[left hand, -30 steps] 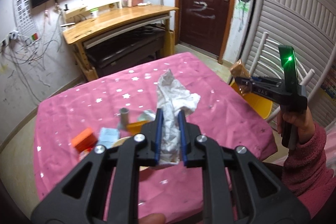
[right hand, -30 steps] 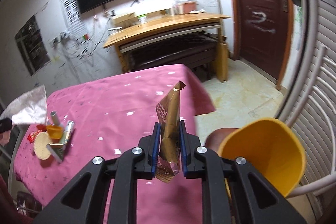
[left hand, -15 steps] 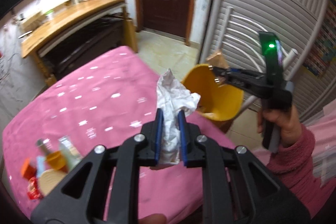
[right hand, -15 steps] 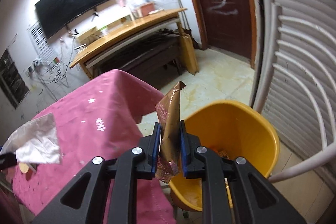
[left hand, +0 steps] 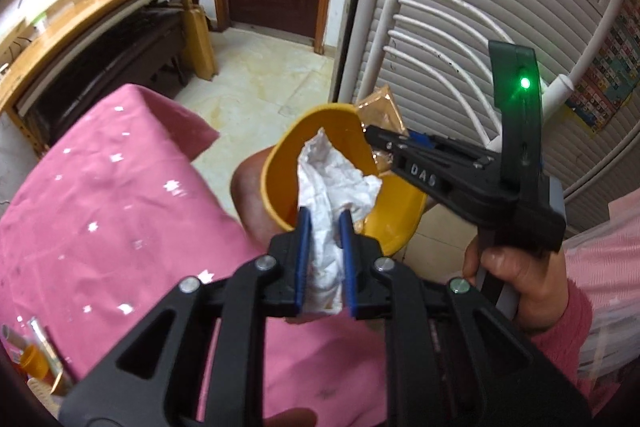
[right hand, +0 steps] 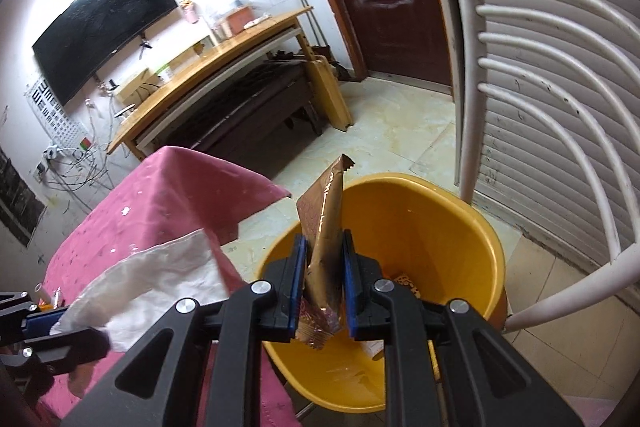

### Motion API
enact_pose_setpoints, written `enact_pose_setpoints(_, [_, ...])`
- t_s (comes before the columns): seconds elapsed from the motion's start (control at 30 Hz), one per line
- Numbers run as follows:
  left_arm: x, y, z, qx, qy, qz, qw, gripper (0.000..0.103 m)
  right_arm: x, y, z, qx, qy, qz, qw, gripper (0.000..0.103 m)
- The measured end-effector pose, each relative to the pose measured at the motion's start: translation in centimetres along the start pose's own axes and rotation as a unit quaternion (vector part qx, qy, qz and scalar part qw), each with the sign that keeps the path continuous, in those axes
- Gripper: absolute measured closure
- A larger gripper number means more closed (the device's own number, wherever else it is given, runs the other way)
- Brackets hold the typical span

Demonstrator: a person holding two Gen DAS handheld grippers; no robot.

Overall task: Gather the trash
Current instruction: 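Carry both items to the yellow bin and open both tools to drop them, then move both tools back over the table toward the remaining trash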

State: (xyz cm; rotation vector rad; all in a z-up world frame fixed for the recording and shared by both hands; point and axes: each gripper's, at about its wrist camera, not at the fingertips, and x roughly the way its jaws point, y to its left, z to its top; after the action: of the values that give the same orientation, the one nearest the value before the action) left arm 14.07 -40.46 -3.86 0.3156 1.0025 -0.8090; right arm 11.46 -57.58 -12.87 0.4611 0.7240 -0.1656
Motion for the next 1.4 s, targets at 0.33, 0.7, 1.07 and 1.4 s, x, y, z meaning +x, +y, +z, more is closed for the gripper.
enact_pose_setpoints(0.33, [5.1,-1.9,2.0,-0.003,0.030,0.014,0.9994,0.088,1.8,-2.8,-0.3,0.043,0.021,-0.011,0.999,0.091])
enact_pose_setpoints(0.7, [5.9,-1.7,2.4,-0.019,0.032,0.031,0.9988,0.033,2.5,-4.1,-0.3,0.063,0.032,-0.020,0.997,0.075])
enact_pose_setpoints(1.07, [1.7,0.0,1.0,-0.041,0.006,0.032,0.9986,0.027,2.0,-3.5,-0.3,0.063,0.023,-0.013,0.998,0.037])
enact_pose_setpoints(1.4, [-2.6,4.0,-1.5,-0.091,-0.025,0.046,0.9945,0.026,0.4,-0.1,-0.3,0.037,0.002,0.010,0.999,0.036])
